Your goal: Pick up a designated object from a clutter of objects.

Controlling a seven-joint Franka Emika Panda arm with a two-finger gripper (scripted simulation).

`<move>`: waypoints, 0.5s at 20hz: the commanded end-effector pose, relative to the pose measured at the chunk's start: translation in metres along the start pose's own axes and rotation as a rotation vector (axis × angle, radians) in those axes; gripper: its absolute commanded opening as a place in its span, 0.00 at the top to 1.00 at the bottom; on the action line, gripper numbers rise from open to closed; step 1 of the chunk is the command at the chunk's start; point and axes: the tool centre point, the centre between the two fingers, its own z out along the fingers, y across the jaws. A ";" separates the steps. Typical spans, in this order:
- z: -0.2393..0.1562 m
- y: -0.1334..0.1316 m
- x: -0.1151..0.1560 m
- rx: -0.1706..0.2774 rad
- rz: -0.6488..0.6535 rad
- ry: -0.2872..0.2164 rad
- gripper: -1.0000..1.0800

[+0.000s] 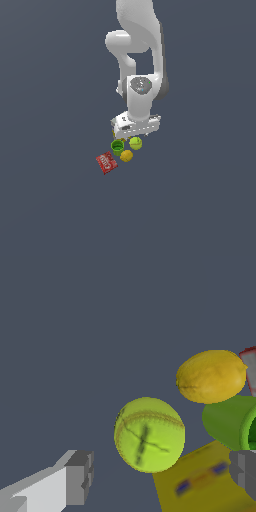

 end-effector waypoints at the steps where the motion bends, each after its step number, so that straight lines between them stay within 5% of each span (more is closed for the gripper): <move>1: 0.002 0.000 0.000 0.000 0.000 0.000 0.04; 10: 0.038 0.000 -0.001 0.000 -0.001 0.001 0.04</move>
